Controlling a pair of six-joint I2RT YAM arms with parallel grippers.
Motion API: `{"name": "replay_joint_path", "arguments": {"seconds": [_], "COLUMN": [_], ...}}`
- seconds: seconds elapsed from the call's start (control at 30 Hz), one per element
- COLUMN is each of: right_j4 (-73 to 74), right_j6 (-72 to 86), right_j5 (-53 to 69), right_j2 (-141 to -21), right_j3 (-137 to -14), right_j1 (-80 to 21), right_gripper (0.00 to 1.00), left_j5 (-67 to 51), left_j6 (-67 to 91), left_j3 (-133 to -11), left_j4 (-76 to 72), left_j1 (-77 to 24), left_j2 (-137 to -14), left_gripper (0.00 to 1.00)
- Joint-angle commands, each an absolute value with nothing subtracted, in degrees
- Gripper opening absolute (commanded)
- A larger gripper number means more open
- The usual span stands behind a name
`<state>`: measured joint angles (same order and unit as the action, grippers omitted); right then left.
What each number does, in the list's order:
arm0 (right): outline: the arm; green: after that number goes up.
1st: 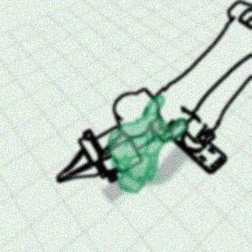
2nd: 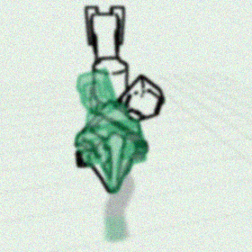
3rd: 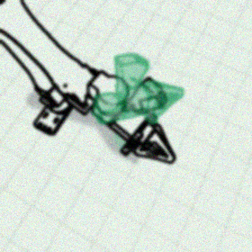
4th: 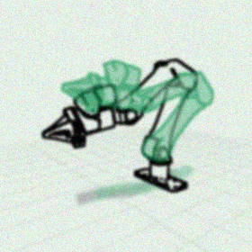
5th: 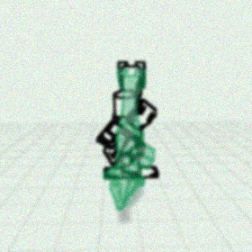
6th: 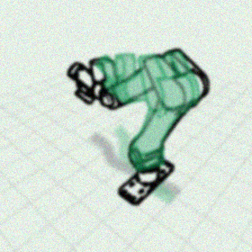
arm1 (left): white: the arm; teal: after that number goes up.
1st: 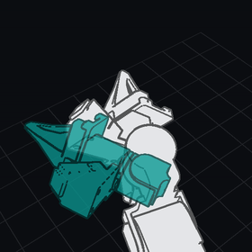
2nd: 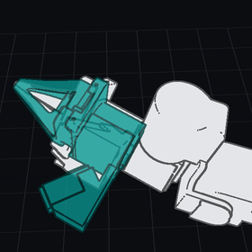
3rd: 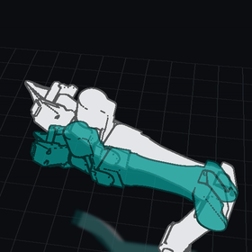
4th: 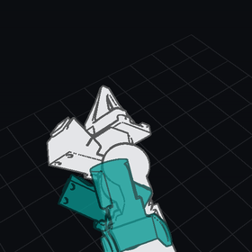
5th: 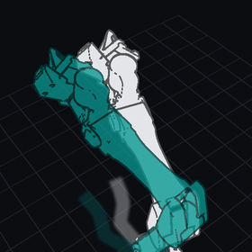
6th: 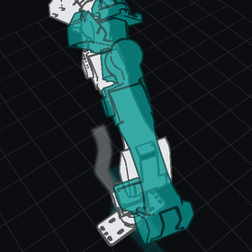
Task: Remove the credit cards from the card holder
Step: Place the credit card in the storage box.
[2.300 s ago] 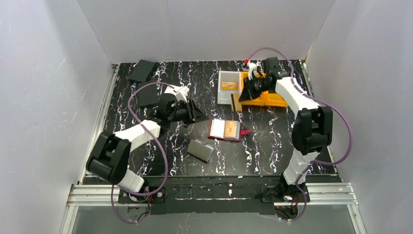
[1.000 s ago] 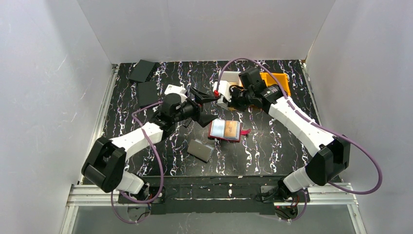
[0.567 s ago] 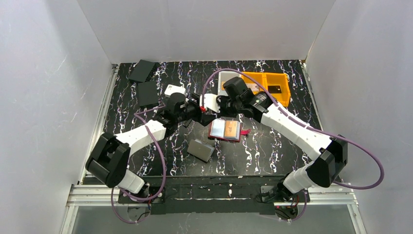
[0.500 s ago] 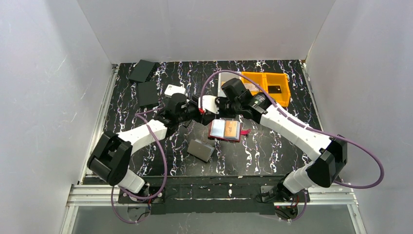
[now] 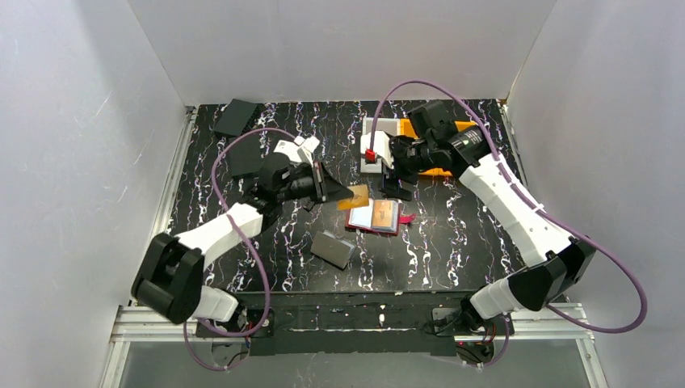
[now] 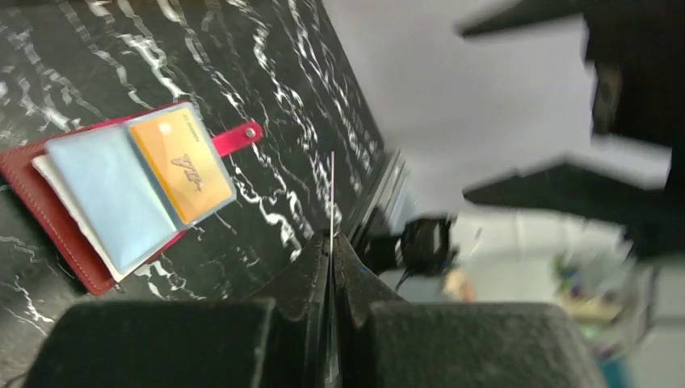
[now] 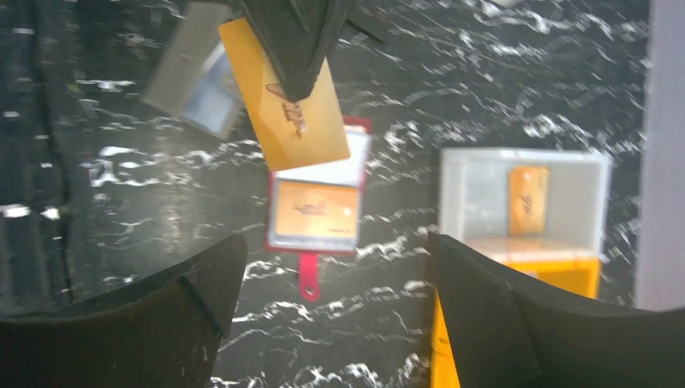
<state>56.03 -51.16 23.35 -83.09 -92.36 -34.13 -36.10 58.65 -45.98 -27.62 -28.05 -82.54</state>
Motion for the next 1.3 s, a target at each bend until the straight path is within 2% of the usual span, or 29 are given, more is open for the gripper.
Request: {"name": "replay_joint_path", "arguments": {"seconds": [0.0,0.1,0.37,0.53,0.63,0.87,0.93,1.0,1.03,1.07,1.1,1.17,1.2,1.27], "right_j4": [64.82,70.53,79.3,79.88,79.81,76.6,75.65,75.02,74.67,74.16,72.39,71.36,70.88,69.83], "right_j6": [-54.66,-57.62,-58.85,-57.27,-56.03,-52.41,-51.82,-52.05,-52.08,-52.11,-52.5,-53.28,-53.77,-54.86], "right_j5": [37.48,43.11,50.6,50.63,50.45,45.17,44.28,43.31,42.9,42.41,39.11,34.62,32.87,30.07], "right_j2": [-86.06,-91.04,-97.24,-97.72,-98.21,-100.22,-100.24,-99.87,-99.52,-99.12,-98.06,-97.31,-97.04,-96.86], "right_j3": [-95.71,-99.1,-103.99,-105.41,-106.6,-107.24,-107.23,-107.09,-106.82,-106.58,-105.47,-104.31,-103.91,-103.55], "right_j1": [-34.19,-34.57,-37.35,-37.46,-37.73,-41.21,-41.66,-42.1,-42.18,-42.16,-42.14,-41.83,-41.3,-39.01], "right_gripper": [0.94,0.92,0.84,0.82,0.77,0.48,0.33,0.06,0.01,0.01,0.01,0.01,0.01,0.01], "left_j5": [-51.38,-51.94,-51.04,-49.24,-48.55,-47.87,-47.62,-46.83,-46.21,-45.19,-40.89,-35.95,-34.66,-36.86], "left_j6": [14.94,8.33,3.65,2.14,1.89,2.73,2.88,3.33,3.69,4.67,8.24,12.45,15.26,20.59], "left_j3": [-40.21,-38.06,-38.31,-38.26,-38.56,-39.03,-38.77,-38.6,-38.48,-38.35,-37.9,-36.54,-35.81,-35.05], "left_j4": [-29.4,-29.32,-28.16,-26.49,-25.66,-25.46,-25.39,-25.17,-25.05,-25.04,-24.84,-24.57,-24.46,-24.36], "left_j1": [-31.13,-32.19,-33.13,-33.23,-33.22,-33.48,-33.44,-33.41,-33.47,-33.48,-32.9,-30.91,-28.95,-23.37], "left_j2": [-69.19,-63.81,-61.43,-60.89,-60.99,-61.57,-61.29,-61.03,-60.88,-60.64,-59.4,-57.56,-56.12,-53.6], "left_gripper": [0.0,0.0,0.0,0.0,0.0,0.0,0.0,0.0,0.02,0.1,0.42,0.8,0.95,0.98]}}
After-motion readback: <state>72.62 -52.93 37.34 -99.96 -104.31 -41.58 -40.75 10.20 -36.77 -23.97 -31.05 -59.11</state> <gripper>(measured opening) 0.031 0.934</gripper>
